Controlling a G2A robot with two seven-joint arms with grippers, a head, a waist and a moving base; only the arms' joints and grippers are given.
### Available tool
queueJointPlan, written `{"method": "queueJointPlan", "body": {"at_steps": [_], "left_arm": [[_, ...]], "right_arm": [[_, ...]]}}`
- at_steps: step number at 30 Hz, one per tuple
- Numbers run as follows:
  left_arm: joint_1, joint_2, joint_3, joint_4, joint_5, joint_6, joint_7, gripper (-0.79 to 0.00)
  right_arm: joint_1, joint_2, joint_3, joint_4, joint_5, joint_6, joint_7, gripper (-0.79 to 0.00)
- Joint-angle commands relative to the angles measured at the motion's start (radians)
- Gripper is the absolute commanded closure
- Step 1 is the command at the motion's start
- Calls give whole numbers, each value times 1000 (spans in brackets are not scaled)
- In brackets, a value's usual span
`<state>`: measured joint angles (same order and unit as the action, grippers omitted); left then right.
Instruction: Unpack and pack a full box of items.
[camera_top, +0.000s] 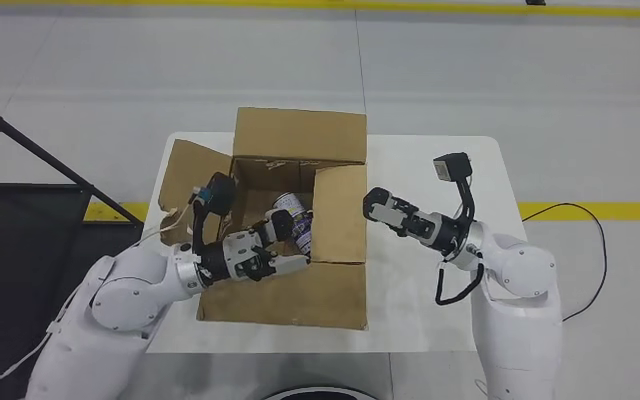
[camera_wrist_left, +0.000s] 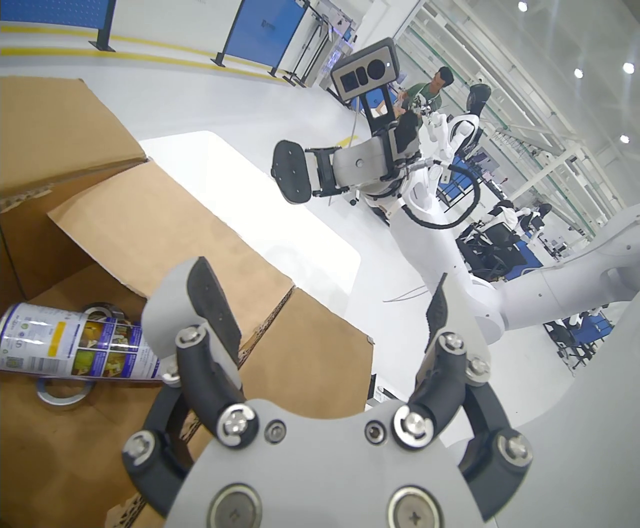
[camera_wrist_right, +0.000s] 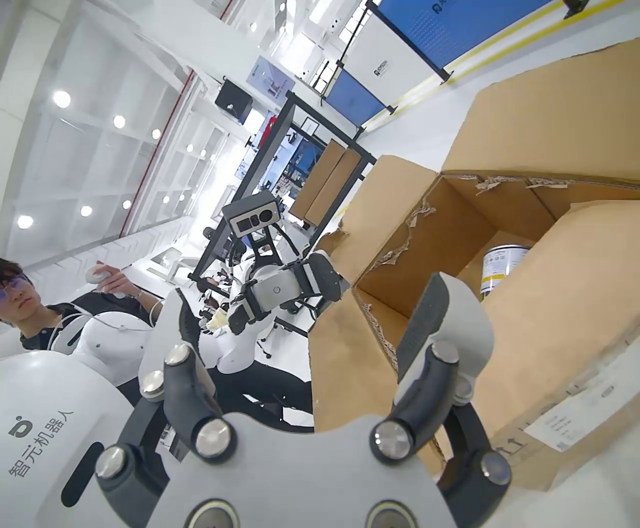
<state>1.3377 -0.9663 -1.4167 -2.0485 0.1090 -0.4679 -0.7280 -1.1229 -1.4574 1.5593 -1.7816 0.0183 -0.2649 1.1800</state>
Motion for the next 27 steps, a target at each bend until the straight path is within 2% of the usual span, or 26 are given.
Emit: {"method": "queueJointPlan", "body": {"at_steps": [1, 7, 11, 19, 27], "left_arm": [[1, 0, -1, 0, 0, 0, 1, -785], [1, 0, -1, 0, 0, 0, 1, -785], [-4, -3, 19, 24, 23, 84, 20, -785], [-124, -16, 106, 128, -38, 259, -49, -785], [-246, -32, 198, 262, -95, 340, -122, -785]], "right_arm": [[0, 0, -1, 0, 1, -1, 1, -785], [0, 0, -1, 0, 1, -1, 1, -785], [0, 0, -1, 0, 1, -1, 1, -785], [0, 0, -1, 0, 1, -1, 1, -785], [0, 0, -1, 0, 1, -1, 1, -785]]}}
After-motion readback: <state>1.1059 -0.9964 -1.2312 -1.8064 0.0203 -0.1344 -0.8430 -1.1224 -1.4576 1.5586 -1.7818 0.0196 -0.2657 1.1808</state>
